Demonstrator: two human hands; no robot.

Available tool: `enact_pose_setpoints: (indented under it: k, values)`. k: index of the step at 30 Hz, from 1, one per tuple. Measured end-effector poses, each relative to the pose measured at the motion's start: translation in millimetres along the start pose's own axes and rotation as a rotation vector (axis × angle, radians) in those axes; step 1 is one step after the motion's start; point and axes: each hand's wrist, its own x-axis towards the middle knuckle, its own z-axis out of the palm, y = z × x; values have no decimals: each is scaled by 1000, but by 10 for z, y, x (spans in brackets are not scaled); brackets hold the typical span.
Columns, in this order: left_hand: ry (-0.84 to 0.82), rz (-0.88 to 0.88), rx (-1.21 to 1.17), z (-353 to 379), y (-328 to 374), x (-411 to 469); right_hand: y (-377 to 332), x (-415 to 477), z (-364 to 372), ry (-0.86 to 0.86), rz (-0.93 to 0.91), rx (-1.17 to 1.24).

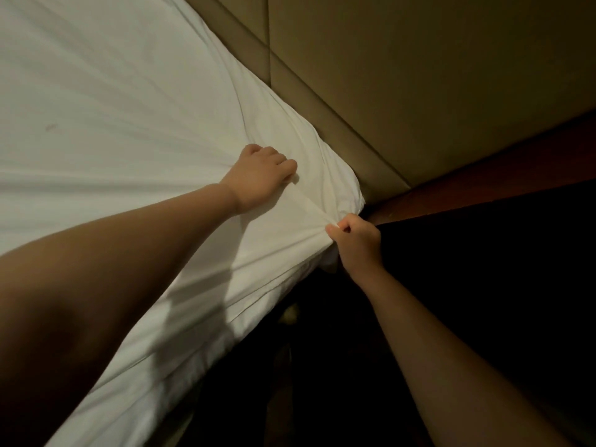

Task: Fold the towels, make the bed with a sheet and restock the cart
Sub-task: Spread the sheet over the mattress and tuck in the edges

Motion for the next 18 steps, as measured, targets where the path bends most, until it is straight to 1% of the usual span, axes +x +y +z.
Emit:
enact_pose_setpoints:
  k: [5, 10, 13, 18]
  values:
    - [-182, -31, 61, -48, -27, 84, -1, 121, 33, -47, 142, 34]
    - [-330, 6, 108, -131, -128, 94, 17, 144, 30, -88, 140, 33]
    - [-337, -22, 113, -196, -259, 69, 20, 145, 36, -81, 148, 76]
    - [-274, -90, 62, -216, -323, 90, 11, 158, 70, -52, 169, 106]
